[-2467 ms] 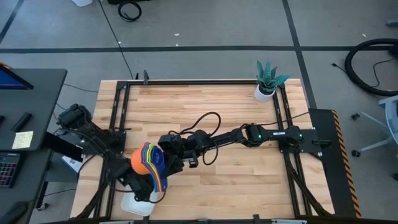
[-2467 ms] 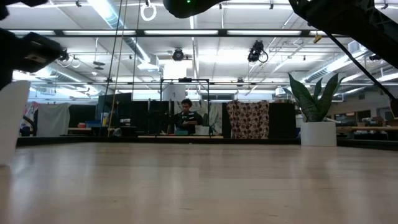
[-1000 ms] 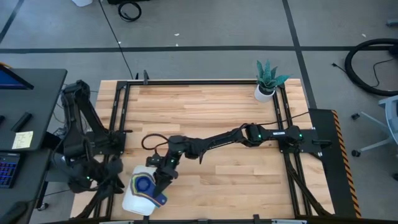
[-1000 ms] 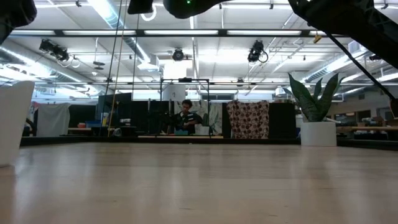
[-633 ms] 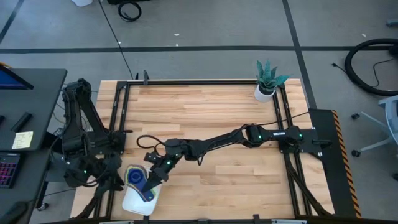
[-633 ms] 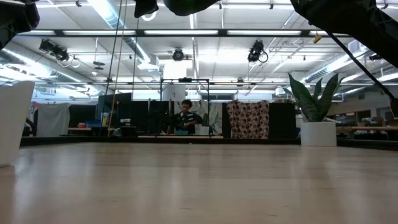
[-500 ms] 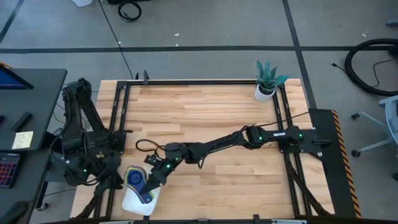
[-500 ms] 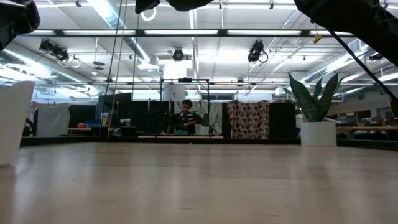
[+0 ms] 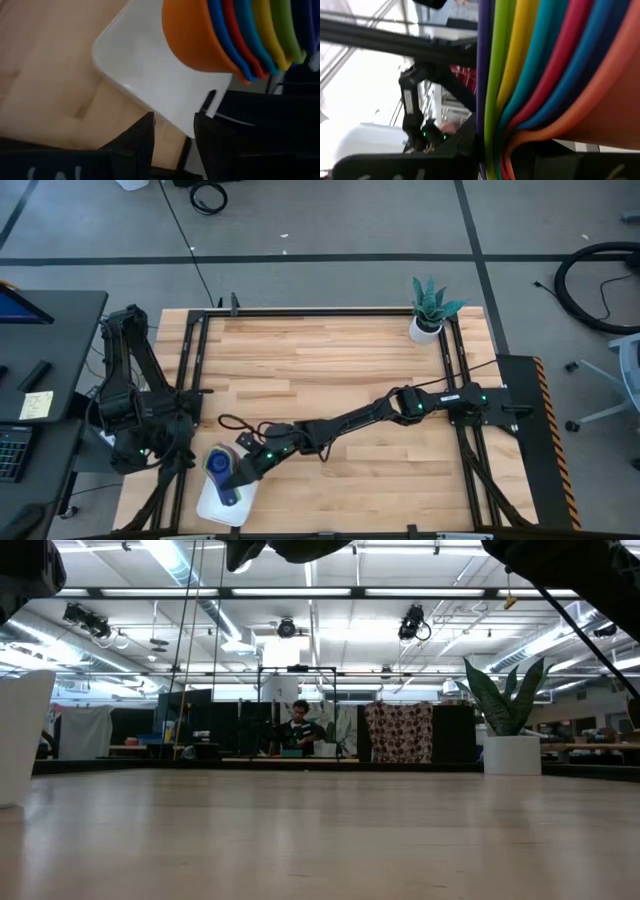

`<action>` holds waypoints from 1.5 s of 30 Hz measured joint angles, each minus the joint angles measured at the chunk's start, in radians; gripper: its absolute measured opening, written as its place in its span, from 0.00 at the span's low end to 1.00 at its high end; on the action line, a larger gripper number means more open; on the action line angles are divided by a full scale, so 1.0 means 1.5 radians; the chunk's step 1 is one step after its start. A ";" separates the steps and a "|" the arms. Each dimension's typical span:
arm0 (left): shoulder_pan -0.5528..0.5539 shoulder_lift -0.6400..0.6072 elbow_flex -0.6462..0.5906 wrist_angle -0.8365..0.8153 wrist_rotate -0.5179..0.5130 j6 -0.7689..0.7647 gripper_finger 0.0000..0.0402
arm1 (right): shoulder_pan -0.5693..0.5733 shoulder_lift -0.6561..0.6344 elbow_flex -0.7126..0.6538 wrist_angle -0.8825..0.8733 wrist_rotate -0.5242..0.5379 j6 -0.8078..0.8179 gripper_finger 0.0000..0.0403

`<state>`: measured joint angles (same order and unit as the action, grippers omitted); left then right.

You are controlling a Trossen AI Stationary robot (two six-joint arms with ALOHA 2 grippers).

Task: Nest measuring cups in basket
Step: Put the nested measuring cups into the white bin

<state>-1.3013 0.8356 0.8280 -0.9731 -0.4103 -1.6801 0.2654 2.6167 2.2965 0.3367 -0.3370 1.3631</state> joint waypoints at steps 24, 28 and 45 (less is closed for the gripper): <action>0.000 0.000 0.000 -0.022 0.008 0.053 0.35 | 0.032 0.002 -0.051 0.021 0.104 0.052 0.19; 0.000 0.000 0.000 -0.027 0.010 0.053 0.35 | 0.034 0.002 -0.051 -0.006 0.102 0.033 0.19; 0.000 -0.001 0.000 -0.028 0.010 0.052 0.35 | 0.038 0.098 -0.050 0.138 0.107 0.103 0.19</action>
<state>-1.3012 0.8349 0.8276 -1.0149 -0.3946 -1.6021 0.3223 2.7632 2.2215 0.5435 -0.1758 1.5181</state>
